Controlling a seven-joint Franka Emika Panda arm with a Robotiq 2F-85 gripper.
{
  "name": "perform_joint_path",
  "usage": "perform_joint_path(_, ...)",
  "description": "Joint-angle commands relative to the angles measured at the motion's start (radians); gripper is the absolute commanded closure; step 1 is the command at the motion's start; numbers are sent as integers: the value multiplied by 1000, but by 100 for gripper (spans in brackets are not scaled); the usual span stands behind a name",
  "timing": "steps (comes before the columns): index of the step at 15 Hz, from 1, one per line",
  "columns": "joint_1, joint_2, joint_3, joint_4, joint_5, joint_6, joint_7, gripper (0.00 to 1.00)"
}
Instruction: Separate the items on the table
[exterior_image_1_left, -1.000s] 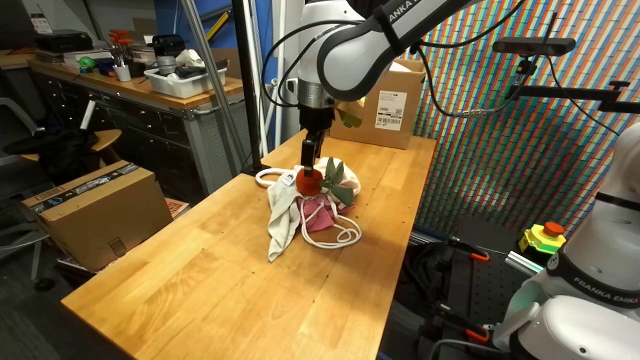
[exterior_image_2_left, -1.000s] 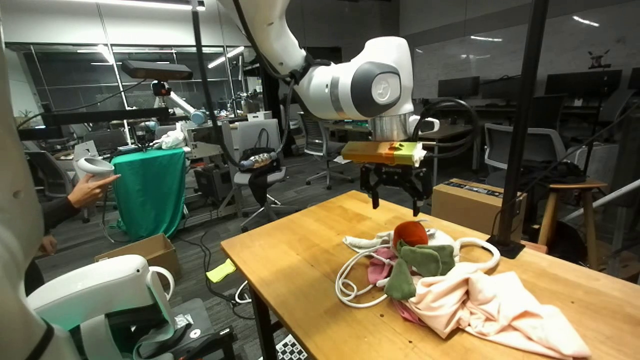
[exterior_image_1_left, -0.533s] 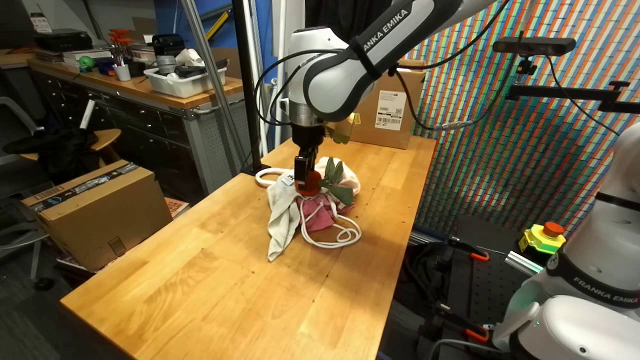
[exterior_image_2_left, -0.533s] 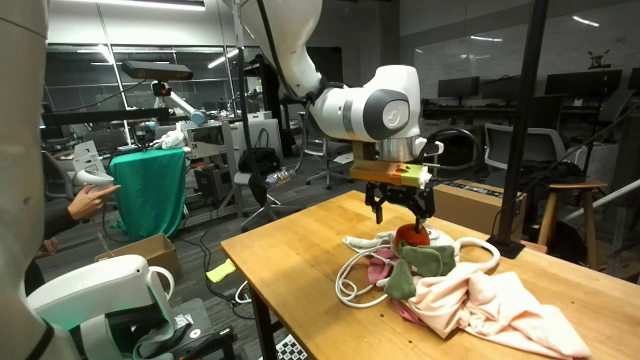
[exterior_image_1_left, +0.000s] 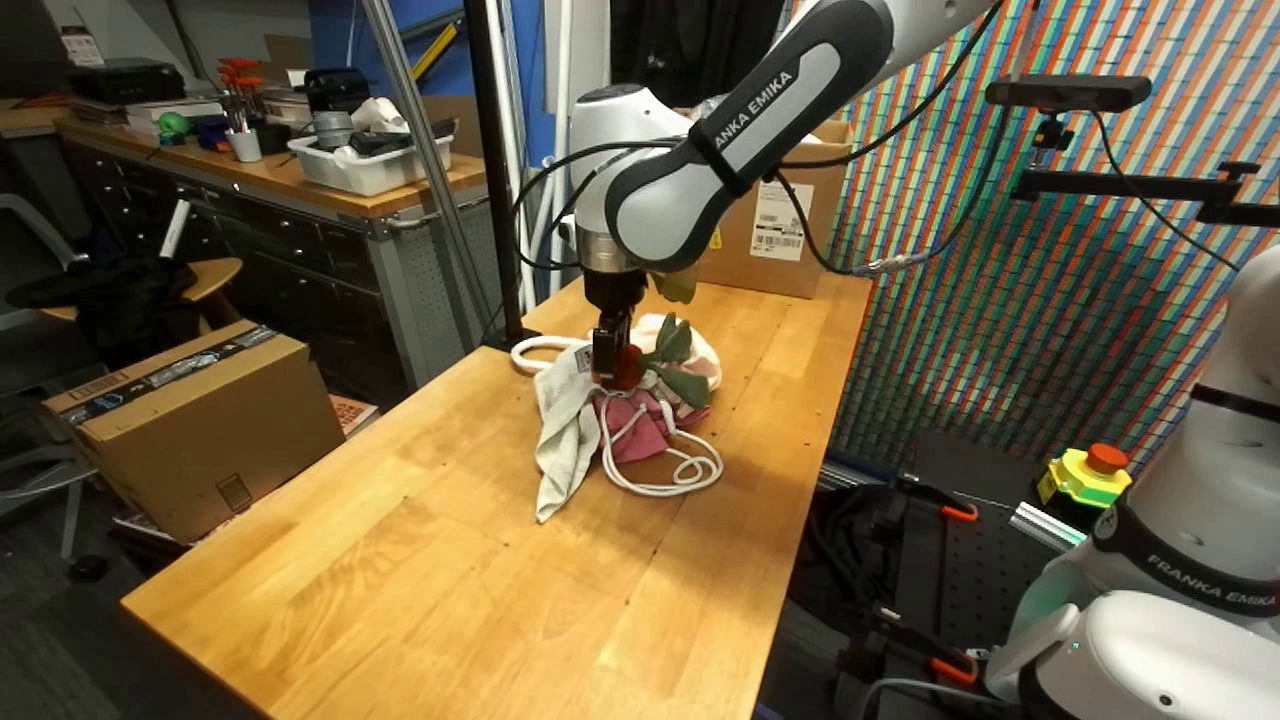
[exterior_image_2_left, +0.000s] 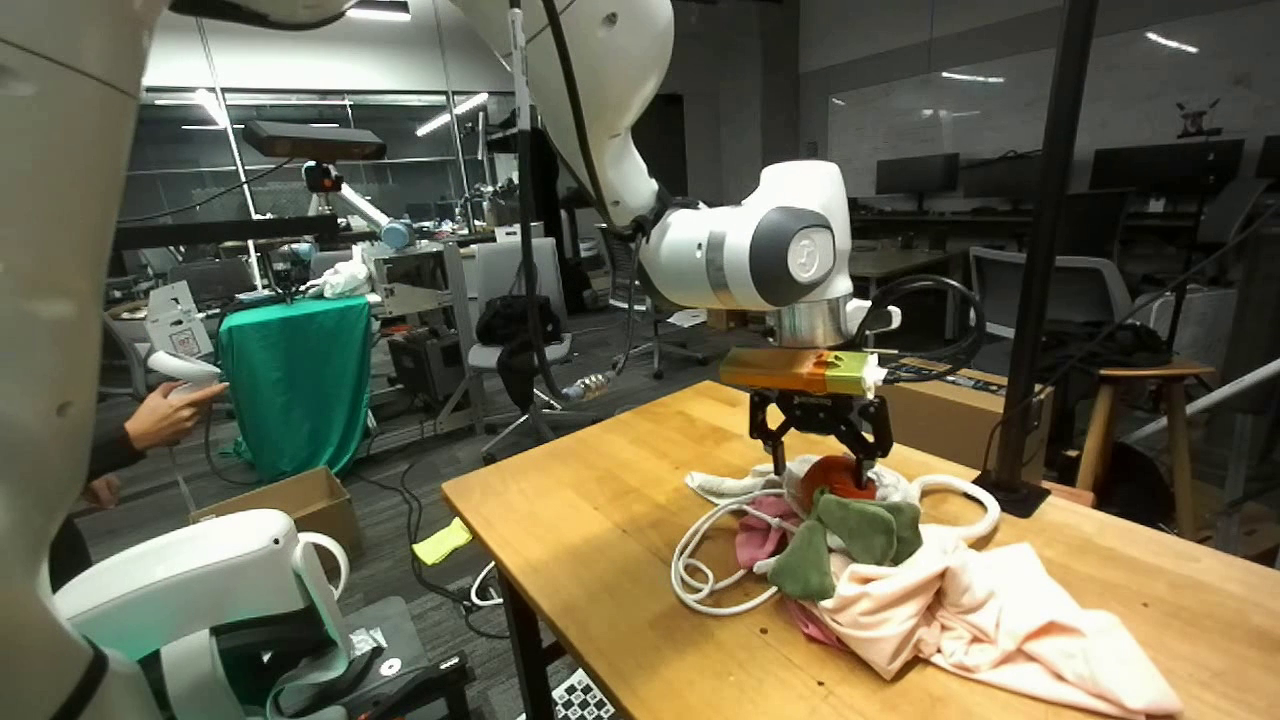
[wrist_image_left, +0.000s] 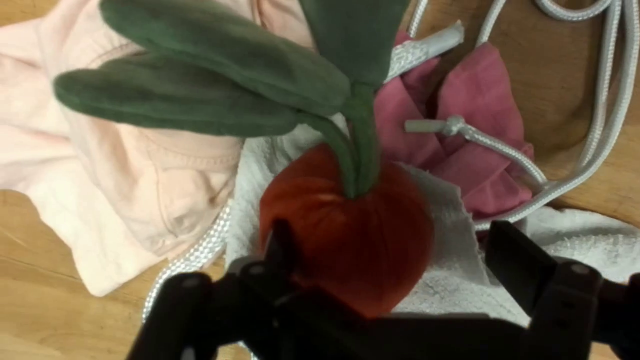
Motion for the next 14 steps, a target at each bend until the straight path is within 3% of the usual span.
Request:
perform_joint_path(1,9,30,-16,25,-57,19,31,0)
perform_joint_path(2,8,32,-17,24,-63,21,32,25)
perform_joint_path(3,5,35,-16,26,-63,16,27,25)
perform_joint_path(6,4,35,-20,27,-72,14,29,51)
perform_joint_path(12,10,5,-30,15,-85,20,51,92)
perform_joint_path(14,13,-14,-36,5,-93,25,71,92)
